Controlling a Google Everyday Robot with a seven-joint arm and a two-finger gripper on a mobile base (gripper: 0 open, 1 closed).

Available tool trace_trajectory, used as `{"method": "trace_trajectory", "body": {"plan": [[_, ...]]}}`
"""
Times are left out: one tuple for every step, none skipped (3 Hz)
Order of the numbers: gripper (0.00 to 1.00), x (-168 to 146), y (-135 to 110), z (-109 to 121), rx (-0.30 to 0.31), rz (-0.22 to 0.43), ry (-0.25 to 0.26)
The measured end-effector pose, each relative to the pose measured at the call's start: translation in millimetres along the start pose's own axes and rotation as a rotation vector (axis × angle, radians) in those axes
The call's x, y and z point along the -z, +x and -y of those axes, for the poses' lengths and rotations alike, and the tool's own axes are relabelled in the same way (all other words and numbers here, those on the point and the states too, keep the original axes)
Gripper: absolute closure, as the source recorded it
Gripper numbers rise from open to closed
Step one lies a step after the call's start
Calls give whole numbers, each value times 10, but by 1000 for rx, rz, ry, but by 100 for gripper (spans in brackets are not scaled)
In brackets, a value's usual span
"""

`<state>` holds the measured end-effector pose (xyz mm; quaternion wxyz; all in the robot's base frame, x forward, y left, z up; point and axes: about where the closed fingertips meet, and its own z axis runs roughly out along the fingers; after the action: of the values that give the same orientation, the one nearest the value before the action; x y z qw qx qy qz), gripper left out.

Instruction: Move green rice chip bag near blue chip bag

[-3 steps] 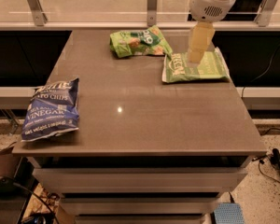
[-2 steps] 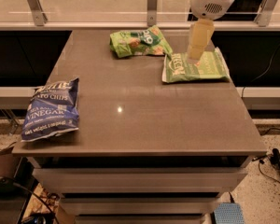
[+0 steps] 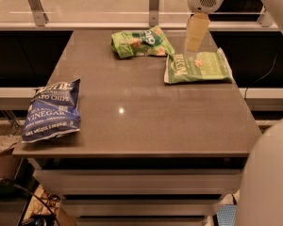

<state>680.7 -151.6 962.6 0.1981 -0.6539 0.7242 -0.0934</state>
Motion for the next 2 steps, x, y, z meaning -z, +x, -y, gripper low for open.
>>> {"method": "trace_trajectory", "body": {"plan": [[0, -212, -133, 131, 27, 30, -27], [0, -402, -274, 224, 54, 60, -47]]}}
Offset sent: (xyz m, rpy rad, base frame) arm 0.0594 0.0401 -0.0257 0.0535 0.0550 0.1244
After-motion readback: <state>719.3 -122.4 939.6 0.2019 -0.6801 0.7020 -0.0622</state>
